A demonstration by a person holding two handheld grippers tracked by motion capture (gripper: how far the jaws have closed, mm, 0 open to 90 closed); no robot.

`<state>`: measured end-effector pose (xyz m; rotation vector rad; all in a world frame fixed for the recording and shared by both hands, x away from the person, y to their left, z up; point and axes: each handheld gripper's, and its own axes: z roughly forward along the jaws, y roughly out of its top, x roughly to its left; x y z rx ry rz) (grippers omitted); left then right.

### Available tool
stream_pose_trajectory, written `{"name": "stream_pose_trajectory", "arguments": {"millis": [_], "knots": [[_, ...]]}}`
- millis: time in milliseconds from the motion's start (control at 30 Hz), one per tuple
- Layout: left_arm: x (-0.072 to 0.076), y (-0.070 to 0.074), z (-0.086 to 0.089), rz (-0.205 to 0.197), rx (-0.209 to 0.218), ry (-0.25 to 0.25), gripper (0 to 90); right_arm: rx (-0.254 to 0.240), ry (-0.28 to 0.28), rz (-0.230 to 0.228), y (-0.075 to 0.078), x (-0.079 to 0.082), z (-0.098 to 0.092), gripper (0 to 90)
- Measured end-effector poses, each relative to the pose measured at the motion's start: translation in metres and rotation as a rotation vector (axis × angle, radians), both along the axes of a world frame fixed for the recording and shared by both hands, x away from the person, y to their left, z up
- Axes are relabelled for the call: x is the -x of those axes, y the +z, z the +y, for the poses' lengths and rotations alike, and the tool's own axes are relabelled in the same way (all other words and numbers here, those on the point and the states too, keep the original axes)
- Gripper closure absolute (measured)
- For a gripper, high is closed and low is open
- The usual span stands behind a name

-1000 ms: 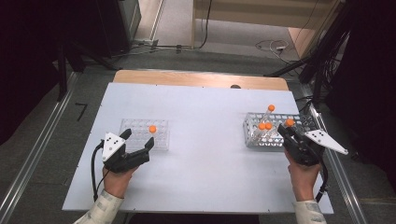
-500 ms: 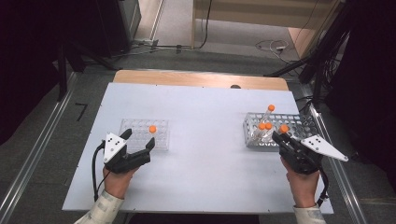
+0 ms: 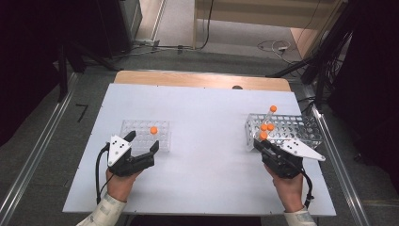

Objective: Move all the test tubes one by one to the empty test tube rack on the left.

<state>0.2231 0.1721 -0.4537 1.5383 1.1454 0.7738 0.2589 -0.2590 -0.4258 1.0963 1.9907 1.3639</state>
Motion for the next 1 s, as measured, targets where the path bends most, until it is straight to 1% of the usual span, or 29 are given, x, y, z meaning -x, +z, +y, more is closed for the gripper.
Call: {"name": "stream_pose_trajectory", "arguments": {"millis": [200, 300, 533, 600, 667, 833, 1000], "knots": [[0.002, 0.001, -0.006, 0.000, -0.004, -0.020, 14.5, 0.016, 0.041, 0.017, -0.007, -0.002, 0.016, 72.2], [0.003, 0.001, -0.008, 0.001, -0.005, -0.035, 15.6, 0.019, 0.062, 0.013, -0.009, -0.002, 0.023, 72.2], [0.005, 0.001, -0.015, 0.011, -0.001, -0.068, 15.7, 0.023, 0.094, 0.037, -0.017, -0.006, 0.036, 72.2], [0.005, 0.000, -0.017, 0.011, -0.004, -0.080, 15.9, 0.030, 0.105, 0.036, -0.018, -0.007, 0.041, 72.2], [0.006, 0.000, -0.019, 0.014, -0.001, -0.093, 16.8, 0.030, 0.120, 0.046, -0.020, -0.007, 0.047, 72.2], [0.008, 0.000, -0.025, 0.015, -0.001, -0.124, 17.2, 0.039, 0.161, 0.049, -0.022, -0.005, 0.061, 72.2], [0.009, 0.000, -0.030, 0.018, 0.011, -0.158, 18.0, 0.049, 0.200, 0.055, -0.025, -0.003, 0.076, 72.2]]}}
